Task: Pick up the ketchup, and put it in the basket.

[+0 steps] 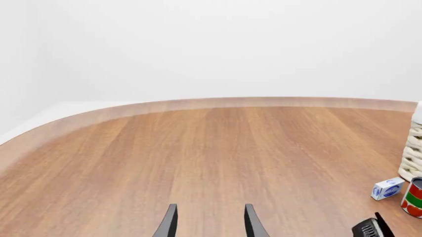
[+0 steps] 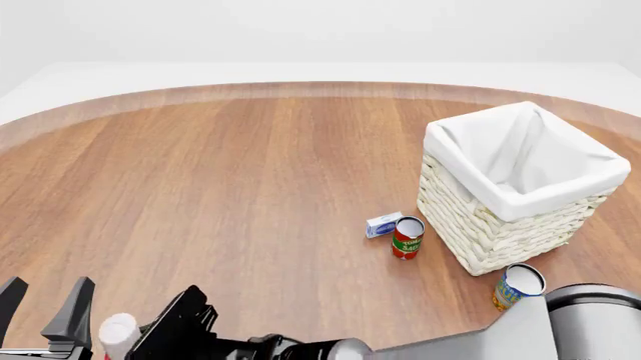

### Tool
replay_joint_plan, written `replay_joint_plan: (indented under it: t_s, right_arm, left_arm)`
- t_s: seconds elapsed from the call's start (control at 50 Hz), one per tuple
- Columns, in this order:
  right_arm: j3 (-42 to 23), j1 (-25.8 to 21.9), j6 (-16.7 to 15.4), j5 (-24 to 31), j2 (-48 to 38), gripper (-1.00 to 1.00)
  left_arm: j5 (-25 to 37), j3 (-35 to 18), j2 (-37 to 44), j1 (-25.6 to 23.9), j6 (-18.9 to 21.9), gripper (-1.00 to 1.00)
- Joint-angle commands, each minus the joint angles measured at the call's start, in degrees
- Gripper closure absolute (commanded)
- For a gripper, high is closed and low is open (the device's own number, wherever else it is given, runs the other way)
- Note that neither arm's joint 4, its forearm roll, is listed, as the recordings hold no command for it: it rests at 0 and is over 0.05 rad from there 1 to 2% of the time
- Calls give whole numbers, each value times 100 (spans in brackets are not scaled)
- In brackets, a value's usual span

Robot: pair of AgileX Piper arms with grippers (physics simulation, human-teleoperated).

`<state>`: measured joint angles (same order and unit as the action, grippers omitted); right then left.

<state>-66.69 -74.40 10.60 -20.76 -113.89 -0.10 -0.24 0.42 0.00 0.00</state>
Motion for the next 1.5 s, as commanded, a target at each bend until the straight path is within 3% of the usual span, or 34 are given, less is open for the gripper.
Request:
replay_joint_plan:
  t_s: [0.02,0.66,1.1,1.22,1.5]
  right_arm:
    - [24,119,131,-38,130,100]
    - [123,659,152,-118,538,100]
    - [608,1337,335,-658,1294,100]
    - [662,1519,198,-728,1398,100]
    - [723,1837,205,-895,1563,100]
  left_arm:
    - [0,0,0,0,0,-100]
    - [0,0,0,0,0,-100]
    - [0,0,0,0,0,-100]
    - [0,0,0,0,0,-100]
    - [0,0,0,0,0,-100]
